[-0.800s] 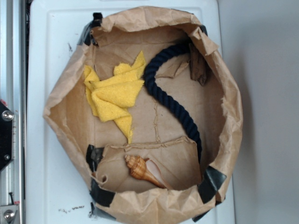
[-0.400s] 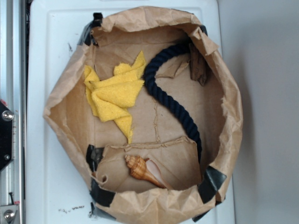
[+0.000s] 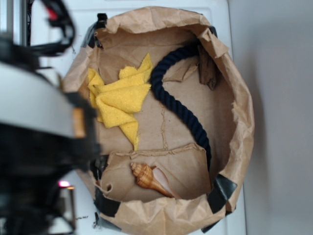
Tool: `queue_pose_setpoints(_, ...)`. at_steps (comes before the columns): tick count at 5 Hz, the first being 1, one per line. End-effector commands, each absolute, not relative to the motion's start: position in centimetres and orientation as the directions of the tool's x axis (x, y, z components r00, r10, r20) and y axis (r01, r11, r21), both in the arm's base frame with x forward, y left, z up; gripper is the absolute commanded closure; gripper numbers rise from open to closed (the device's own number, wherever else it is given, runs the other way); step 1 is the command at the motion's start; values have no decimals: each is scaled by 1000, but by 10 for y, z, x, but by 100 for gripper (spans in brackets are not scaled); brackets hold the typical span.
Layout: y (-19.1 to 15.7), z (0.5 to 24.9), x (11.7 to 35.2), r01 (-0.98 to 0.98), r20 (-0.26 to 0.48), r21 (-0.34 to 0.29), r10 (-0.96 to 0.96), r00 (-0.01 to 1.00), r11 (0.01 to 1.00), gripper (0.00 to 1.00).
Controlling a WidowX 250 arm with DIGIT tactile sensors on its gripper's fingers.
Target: Grab the shell.
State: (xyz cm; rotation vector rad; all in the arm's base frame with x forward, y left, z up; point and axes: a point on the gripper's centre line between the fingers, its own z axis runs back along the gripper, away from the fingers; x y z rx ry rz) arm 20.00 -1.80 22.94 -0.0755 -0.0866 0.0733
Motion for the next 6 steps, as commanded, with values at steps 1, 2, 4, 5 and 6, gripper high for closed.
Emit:
queue_pose_setpoints(1,20,203,245,13,228,-64,2,974,998,0)
queue_pose_setpoints(2,38,178,255,1,214,-45,8,977,999,0)
queue_pose_setpoints(4,19,121,265,67,125,15,-68,990,998,0)
queue_pose_setpoints(5,-9,103,250,132,91,16,-133,987,991,0)
queue_pose_setpoints(6,-22,101,245,164,82,11,-164,983,986,0)
